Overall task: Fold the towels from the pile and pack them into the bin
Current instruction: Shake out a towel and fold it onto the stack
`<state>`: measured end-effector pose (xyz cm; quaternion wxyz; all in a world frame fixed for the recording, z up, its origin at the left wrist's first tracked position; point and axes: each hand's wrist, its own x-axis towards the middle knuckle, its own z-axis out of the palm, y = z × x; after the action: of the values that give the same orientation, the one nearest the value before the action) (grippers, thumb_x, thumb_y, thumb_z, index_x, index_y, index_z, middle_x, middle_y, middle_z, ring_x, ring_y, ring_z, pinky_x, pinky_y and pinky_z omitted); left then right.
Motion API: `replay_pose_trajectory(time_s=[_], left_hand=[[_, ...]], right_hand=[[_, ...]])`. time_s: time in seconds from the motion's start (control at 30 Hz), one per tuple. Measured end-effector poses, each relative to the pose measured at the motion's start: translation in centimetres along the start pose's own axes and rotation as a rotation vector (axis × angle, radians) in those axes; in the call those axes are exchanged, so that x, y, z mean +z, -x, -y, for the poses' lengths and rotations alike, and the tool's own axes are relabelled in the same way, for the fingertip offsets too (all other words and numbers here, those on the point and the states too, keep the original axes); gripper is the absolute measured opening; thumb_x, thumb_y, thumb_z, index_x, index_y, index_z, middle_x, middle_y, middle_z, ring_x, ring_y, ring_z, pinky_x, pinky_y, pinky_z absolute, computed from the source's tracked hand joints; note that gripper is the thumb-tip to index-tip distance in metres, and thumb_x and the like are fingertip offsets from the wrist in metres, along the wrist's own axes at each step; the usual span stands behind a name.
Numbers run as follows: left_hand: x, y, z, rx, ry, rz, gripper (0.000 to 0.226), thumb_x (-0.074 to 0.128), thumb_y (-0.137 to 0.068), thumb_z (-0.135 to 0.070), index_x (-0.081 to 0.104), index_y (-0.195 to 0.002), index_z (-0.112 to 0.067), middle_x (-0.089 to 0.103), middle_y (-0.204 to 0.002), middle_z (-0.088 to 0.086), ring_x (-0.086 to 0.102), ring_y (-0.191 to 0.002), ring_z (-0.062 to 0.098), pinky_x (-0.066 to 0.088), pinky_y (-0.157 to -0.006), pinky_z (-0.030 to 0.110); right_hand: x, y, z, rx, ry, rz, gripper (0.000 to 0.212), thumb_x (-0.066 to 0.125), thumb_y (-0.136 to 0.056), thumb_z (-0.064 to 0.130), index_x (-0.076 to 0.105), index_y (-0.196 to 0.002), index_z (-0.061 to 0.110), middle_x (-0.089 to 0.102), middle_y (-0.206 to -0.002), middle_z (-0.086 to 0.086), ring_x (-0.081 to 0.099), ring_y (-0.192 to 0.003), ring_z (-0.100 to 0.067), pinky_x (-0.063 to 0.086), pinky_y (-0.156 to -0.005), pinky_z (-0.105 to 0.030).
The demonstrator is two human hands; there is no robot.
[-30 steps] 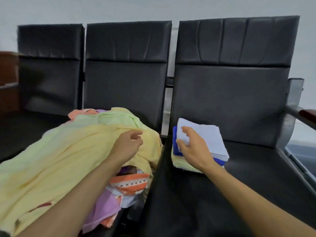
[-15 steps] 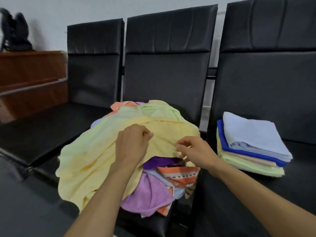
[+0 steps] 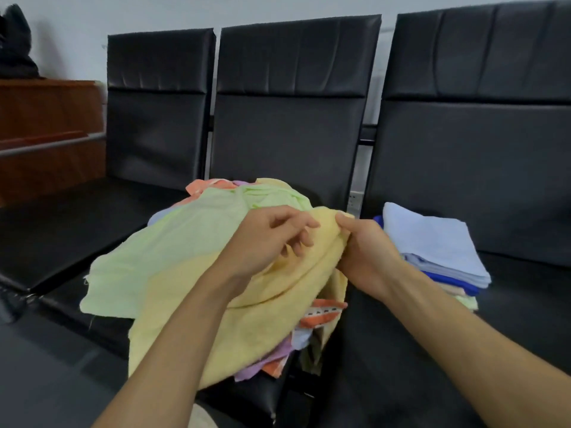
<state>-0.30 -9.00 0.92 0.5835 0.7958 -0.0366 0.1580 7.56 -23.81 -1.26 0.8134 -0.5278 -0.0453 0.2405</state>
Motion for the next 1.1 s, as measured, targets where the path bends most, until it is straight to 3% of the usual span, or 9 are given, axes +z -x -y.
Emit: replay_pose_trajectory(time_s=[0.07, 0.13, 0.27, 0.37, 0.5, 0.67, 0.77, 0.93, 1.1], left_hand=[[0.3, -0.6, -0.1, -0.025, 0.017, -0.215, 0.021, 0.053, -0.097, -0.021, 0.072, -0.089, -0.020, 0.069, -0.079, -0.007, 0.061, -0.072, 0.011, 0.046, -0.067, 0.022], [1.2, -0.8, -0.4, -0.054, -0.100, -0.259, 0.019, 0.052, -0.097, -0.031, 0.069, -0.093, -0.022, 0.067, -0.089, -0.011, 0.060, -0.083, 0.008, 0.045, -0.071, 0.021], [5.0, -0.9, -2.3, -0.059, 0.004, -0.098, 0.029, 0.046, -0.098, -0.042, 0.067, -0.094, -0.022, 0.064, -0.090, -0.003, 0.057, -0.083, 0.010, 0.045, -0.077, 0.026], [7.8, -0.9, -3.6, -0.130, 0.264, -0.054, 0.022, 0.054, -0.094, -0.043, 0.063, -0.104, -0.026, 0.066, -0.105, -0.007, 0.063, -0.096, 0.009, 0.052, -0.079, 0.027], [10.8, -0.7, -3.6, -0.281, 0.358, 0.164, 0.042, 0.066, -0.084, -0.045, 0.054, -0.117, -0.022, 0.066, -0.108, 0.001, 0.065, -0.088, 0.017, 0.052, -0.074, 0.032], [14.6, 0.8, -2.5, -0.332, 0.327, 0.529, 0.016, 0.071, -0.078, -0.036, 0.075, -0.078, -0.021, 0.064, -0.071, -0.005, 0.051, -0.061, 0.008, 0.039, -0.059, 0.020], [16.8, 1.1, -1.6, -0.341, 0.281, 0.530, 0.016, 0.067, -0.087, -0.029, 0.075, -0.092, -0.016, 0.072, -0.081, -0.005, 0.063, -0.065, 0.004, 0.046, -0.057, 0.014], [20.0, 1.4, -0.4, -0.410, 0.333, 0.543, 0.036, 0.062, -0.087, -0.040, 0.072, -0.110, -0.014, 0.074, -0.106, 0.001, 0.068, -0.089, 0.013, 0.048, -0.074, 0.025], [21.2, 1.0, 0.9, -0.420, 0.410, 0.323, 0.031, 0.059, -0.093, -0.037, 0.072, -0.106, -0.011, 0.073, -0.104, 0.005, 0.068, -0.099, 0.019, 0.050, -0.086, 0.030]], right_hand=[[-0.3, 1.2, 1.6, -0.055, 0.005, 0.007, 0.036, 0.044, -0.100, 0.024, 0.054, -0.132, 0.008, 0.066, -0.123, -0.010, 0.063, -0.112, -0.027, 0.054, -0.085, -0.038], [-0.2, 2.5, 2.9, -0.114, 0.051, 0.035, 0.036, 0.045, -0.101, 0.023, 0.053, -0.133, 0.009, 0.068, -0.119, -0.008, 0.066, -0.109, -0.023, 0.056, -0.079, -0.034], [-1.1, 5.7, 6.3, -0.242, 0.168, 0.097, 0.037, 0.052, -0.096, 0.018, 0.054, -0.130, 0.005, 0.071, -0.112, -0.009, 0.069, -0.100, -0.023, 0.056, -0.076, -0.032], [-3.0, 7.8, 8.3, -0.296, 0.236, 0.077, 0.035, 0.054, -0.094, 0.013, 0.055, -0.129, 0.007, 0.069, -0.117, -0.012, 0.068, -0.105, -0.027, 0.056, -0.083, -0.037], [-7.2, 10.6, 10.1, -0.347, 0.318, -0.005, 0.034, 0.059, -0.091, 0.011, 0.058, -0.125, 0.011, 0.070, -0.114, -0.008, 0.069, -0.100, -0.024, 0.058, -0.078, -0.036], [-13.4, 13.2, 8.2, -0.258, 0.499, -0.078, 0.031, 0.061, -0.092, 0.013, 0.061, -0.123, 0.012, 0.071, -0.113, -0.008, 0.069, -0.103, -0.024, 0.056, -0.084, -0.040], [-16.6, 13.9, 6.2, -0.202, 0.534, -0.171, 0.027, 0.063, -0.092, 0.016, 0.063, -0.118, 0.012, 0.072, -0.110, -0.006, 0.070, -0.100, -0.022, 0.056, -0.084, -0.037], [-20.6, 14.4, 3.8, -0.155, 0.557, -0.243, 0.027, 0.066, -0.090, 0.021, 0.065, -0.116, 0.015, 0.073, -0.106, -0.003, 0.070, -0.099, -0.022, 0.055, -0.088, -0.041], [-21.9, 15.0, 3.6, -0.114, 0.601, -0.256, 0.025, 0.068, -0.088, 0.025, 0.068, -0.111, 0.015, 0.074, -0.102, -0.001, 0.071, -0.095, -0.017, 0.056, -0.084, -0.035]])
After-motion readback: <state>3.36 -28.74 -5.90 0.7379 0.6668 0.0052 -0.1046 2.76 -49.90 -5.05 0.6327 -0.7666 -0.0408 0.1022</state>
